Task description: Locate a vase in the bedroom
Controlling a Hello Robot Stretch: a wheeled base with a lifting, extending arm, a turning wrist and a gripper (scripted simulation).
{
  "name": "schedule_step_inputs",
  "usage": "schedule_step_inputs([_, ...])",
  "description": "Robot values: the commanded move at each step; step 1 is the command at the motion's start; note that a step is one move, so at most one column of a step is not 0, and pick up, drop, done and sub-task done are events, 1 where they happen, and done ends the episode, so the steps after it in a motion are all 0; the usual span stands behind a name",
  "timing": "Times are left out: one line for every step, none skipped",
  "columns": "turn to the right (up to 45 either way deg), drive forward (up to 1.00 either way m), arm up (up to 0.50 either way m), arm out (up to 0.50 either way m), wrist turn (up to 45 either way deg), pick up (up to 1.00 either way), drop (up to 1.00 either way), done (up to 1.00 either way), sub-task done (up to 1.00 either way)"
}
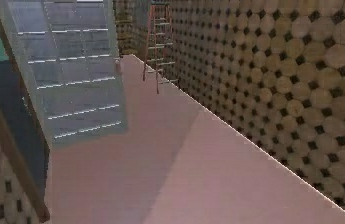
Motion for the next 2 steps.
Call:
schedule_step_inputs([-24.0, 0.0, 0.0, 0.0, 0.0, 0.0, 0.0, 0.0, 0.0])
schedule_step_inputs([-3.0, 0.0, 0.0, 0.0, 0.0, 0.0, 0.0, 0.0, 0.0])
